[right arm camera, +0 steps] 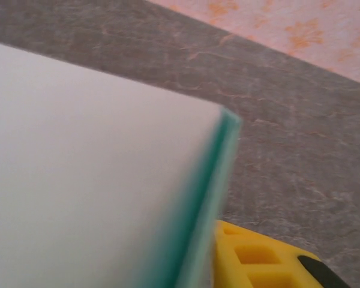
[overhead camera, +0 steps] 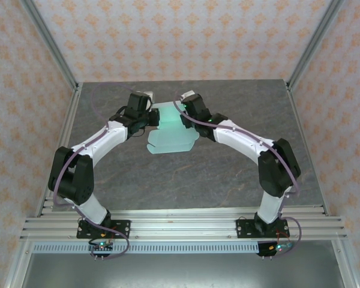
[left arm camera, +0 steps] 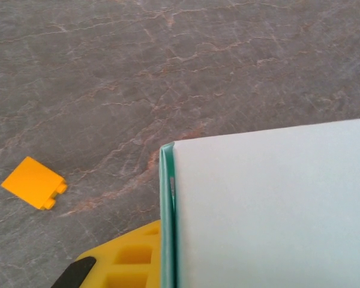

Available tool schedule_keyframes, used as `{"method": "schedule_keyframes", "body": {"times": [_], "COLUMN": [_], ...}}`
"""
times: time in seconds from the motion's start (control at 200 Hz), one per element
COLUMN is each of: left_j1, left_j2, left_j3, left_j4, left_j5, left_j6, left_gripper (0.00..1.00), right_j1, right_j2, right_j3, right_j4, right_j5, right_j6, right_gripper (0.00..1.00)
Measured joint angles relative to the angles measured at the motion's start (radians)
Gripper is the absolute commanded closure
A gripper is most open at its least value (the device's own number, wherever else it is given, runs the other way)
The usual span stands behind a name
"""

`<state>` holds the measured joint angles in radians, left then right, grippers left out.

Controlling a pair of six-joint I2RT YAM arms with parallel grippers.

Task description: Fold the paper box

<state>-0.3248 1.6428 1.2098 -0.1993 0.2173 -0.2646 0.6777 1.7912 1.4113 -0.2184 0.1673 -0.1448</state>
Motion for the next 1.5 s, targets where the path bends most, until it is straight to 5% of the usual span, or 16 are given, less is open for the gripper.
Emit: {"method": "schedule_keyframes", "body": {"times": [0.425, 0.786, 1.501], "left_j1": [-0.003, -0.006, -0.009], "left_j2": [0.0, 0.0, 0.018], "left_j3": [0.007, 0.007, 0.007], "left_j4": [0.019, 0.033, 0.025], "left_j5": [0.001, 0.004, 0.003], "left_j6": [-0.001, -0.001, -0.008], "left_gripper": [1.0, 1.0, 1.0], "right_j1": [0.038, 0.053, 0.013], "right_j2": [0.071, 0.108, 0.072], "right_j3": [0.094, 0.132, 0.095], "right_j4": [-0.036, -0.076, -0.09], "right_j5": [0.249, 0.356, 0.195], "right_j6": [0.078, 0.154, 0.211], "right_gripper": [0.98, 0.98, 0.5]}}
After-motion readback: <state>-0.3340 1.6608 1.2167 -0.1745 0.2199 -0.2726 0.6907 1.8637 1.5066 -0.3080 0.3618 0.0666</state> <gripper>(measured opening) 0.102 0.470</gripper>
